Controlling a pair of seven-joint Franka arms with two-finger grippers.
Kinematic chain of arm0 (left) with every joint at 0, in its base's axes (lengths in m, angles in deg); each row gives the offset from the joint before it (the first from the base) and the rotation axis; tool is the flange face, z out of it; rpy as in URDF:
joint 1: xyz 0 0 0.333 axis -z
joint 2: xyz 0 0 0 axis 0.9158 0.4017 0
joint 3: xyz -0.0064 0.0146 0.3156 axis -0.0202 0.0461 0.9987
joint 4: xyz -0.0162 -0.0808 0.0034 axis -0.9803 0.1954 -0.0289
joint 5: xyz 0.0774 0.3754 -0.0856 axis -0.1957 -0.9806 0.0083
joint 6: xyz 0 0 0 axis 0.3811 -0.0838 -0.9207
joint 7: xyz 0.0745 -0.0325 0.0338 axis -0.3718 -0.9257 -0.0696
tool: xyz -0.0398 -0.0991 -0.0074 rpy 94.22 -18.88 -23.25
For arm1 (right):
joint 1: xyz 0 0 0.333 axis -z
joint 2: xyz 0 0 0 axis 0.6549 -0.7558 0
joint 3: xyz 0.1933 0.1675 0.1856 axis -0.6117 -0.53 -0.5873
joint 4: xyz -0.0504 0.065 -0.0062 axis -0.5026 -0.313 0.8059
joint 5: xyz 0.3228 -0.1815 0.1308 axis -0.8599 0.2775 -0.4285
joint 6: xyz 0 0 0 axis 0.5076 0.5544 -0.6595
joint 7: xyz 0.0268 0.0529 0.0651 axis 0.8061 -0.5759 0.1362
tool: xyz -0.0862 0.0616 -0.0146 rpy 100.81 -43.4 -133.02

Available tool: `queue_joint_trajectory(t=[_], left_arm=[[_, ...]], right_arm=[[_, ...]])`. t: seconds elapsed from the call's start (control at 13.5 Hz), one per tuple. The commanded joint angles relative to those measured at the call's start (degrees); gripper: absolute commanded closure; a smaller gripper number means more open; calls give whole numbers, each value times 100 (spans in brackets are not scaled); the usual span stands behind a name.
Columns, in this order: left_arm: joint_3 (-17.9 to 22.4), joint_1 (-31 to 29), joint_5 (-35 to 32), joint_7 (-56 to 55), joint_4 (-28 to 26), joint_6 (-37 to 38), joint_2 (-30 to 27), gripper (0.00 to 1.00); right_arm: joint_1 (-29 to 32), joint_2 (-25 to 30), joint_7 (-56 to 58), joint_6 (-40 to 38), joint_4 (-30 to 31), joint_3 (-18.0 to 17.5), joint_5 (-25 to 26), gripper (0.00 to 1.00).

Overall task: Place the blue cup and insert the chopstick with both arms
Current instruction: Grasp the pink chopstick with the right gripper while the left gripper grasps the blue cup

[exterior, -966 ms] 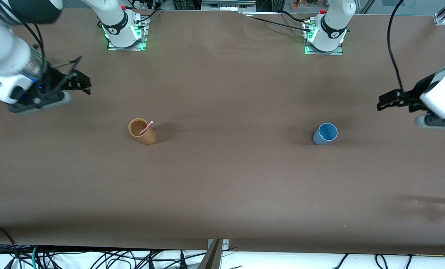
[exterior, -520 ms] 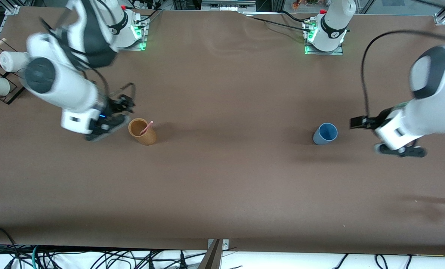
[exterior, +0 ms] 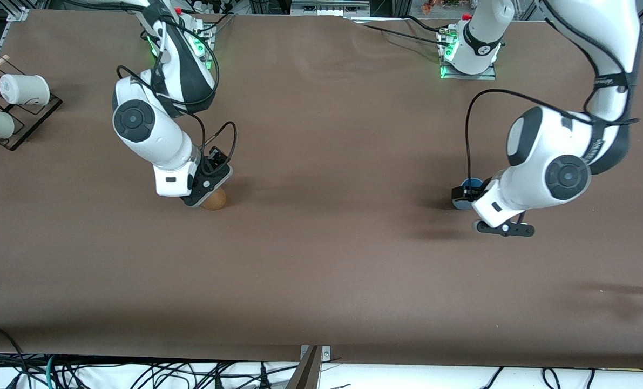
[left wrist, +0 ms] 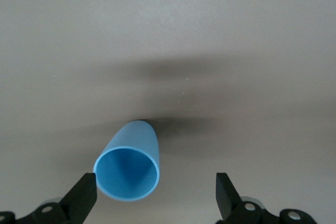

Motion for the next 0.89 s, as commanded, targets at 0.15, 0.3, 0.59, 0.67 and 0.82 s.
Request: queue_joint_trajectory(t=[0.15,0.3,0.59,0.67,0.82], left_arm=[[-85,-56,-81,-50,-1228,-888,-640,0],[-85,-55,-176,-50,-1780,-1414,-816,0],[-94,-55,-230,-146,-2389,-2303,-817,0],[-103,-55,-230,-216,-2416,-2409,-773,0],[-103,-38,-230,-313,-2407,-2567,-633,0]], right_arm=[[28,-24,574,920,544,-15,38,0],[28,-24,653,1081,678,-15,46,3],[28,-7,811,1028,678,-6,46,19],[28,19,820,1020,661,-6,46,24],[28,46,812,915,643,-6,46,35]])
